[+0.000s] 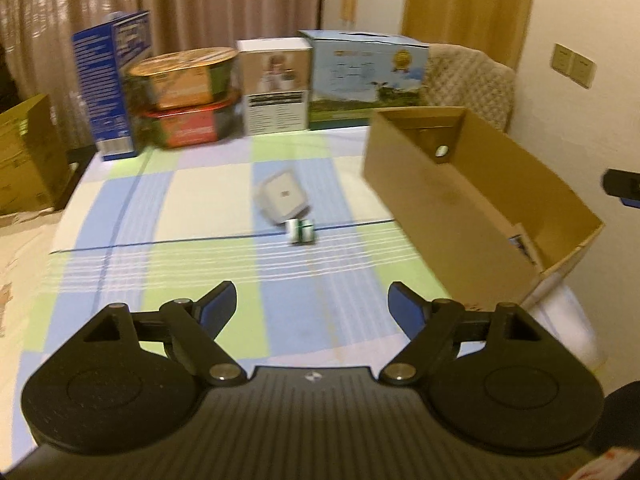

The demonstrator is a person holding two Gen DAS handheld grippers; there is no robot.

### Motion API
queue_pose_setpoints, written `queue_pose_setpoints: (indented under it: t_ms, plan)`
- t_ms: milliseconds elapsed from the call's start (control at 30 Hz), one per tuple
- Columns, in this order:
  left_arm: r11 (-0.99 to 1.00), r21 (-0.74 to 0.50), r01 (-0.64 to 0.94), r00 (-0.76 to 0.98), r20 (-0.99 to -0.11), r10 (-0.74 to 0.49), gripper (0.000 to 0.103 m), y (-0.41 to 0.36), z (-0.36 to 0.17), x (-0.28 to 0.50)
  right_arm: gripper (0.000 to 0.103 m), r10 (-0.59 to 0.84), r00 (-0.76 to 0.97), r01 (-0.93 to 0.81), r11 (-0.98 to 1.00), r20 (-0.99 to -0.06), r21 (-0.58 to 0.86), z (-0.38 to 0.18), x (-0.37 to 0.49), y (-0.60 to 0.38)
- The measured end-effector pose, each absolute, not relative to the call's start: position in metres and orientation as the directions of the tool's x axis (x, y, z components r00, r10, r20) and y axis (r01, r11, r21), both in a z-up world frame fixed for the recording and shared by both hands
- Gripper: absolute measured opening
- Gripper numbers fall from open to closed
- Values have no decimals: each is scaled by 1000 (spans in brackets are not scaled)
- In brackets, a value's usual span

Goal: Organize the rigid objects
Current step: 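Withdraw both tools from the box back over the table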

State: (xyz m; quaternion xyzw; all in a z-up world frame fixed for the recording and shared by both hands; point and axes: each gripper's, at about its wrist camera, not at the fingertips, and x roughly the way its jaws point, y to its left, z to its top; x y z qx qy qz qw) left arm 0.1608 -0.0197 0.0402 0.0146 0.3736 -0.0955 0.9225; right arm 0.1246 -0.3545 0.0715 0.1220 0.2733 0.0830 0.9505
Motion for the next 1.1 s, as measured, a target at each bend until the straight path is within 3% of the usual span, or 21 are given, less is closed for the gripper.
queue_pose_setpoints:
  t_ms: [900, 1100]
  plan:
    - [999, -24, 22, 719, -695, -32, 102, 63, -7, 181, 90, 354, 780, -272, 934, -516, 230, 36, 140, -229]
    - [999, -15, -33, 730, -683, 14, 102, 76, -23, 201, 90, 361, 766, -301, 933, -533, 199, 16, 165, -201]
